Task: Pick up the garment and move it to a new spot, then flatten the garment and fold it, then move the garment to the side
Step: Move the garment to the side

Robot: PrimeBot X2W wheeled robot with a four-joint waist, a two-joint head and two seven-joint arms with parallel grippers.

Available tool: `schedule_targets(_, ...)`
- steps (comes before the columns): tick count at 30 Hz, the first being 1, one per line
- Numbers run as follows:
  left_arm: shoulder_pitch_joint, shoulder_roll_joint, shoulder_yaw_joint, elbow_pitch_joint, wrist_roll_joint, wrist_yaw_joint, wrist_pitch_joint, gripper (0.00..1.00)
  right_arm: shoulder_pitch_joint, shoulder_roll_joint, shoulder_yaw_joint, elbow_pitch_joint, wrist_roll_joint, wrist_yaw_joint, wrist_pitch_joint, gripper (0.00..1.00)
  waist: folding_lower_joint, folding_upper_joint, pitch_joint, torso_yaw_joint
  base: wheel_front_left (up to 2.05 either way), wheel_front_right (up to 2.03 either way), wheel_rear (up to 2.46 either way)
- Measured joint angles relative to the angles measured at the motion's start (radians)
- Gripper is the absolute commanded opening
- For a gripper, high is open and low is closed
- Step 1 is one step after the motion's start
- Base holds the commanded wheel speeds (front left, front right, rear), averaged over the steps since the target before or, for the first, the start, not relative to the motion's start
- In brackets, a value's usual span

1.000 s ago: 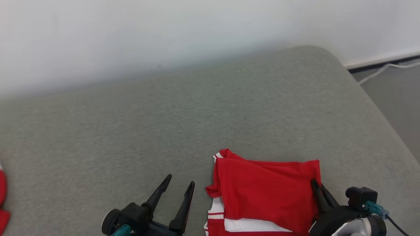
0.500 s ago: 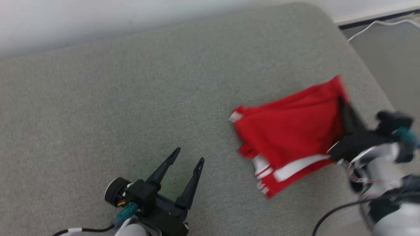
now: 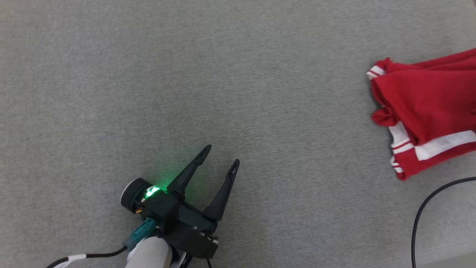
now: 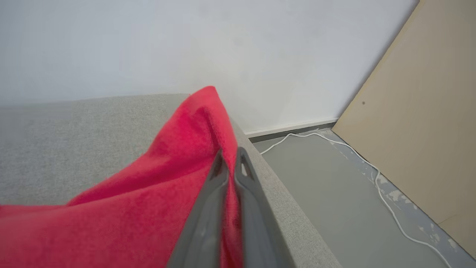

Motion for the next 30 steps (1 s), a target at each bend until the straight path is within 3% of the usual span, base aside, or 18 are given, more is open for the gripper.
schedule_targets(2,-0.001,-0.003,-0.005,-0.005,0.001,0.000,-0.001,1.00,0.000,-0.003,-0.031,0.007,-0.067,0.000,0.000,1.00,-0.0001,-0.0001,0.014,0.018,0.00,0.00,0.00)
schedule_targets(8,-0.004,-0.010,-0.003,-0.006,0.000,-0.001,-0.003,1.00,0.026,0.042,-0.127,-0.047,-0.170,0.000,0.000,1.00,0.0000,-0.0001,0.020,0.059,0.00,0.00,0.00)
schedule_targets(11,0.008,-0.005,0.022,0.003,-0.001,-0.001,-0.001,1.00,0.079,0.083,-0.125,-0.109,-0.178,0.000,0.000,1.00,-0.0001,-0.0001,-0.002,0.069,0.00,0.00,0.00)
schedule_targets(21,0.131,0.000,0.137,0.040,-0.020,0.038,0.002,1.00,0.326,0.220,0.098,-0.383,-0.049,0.000,0.000,1.00,-0.0003,-0.0002,-0.139,0.094,0.00,0.00,0.00)
schedule_targets(30,0.227,0.000,0.237,0.050,-0.021,0.099,0.001,1.00,0.513,0.300,0.208,-0.463,0.005,0.000,0.000,1.00,-0.0003,-0.0002,-0.266,0.132,0.00,0.00,0.00)
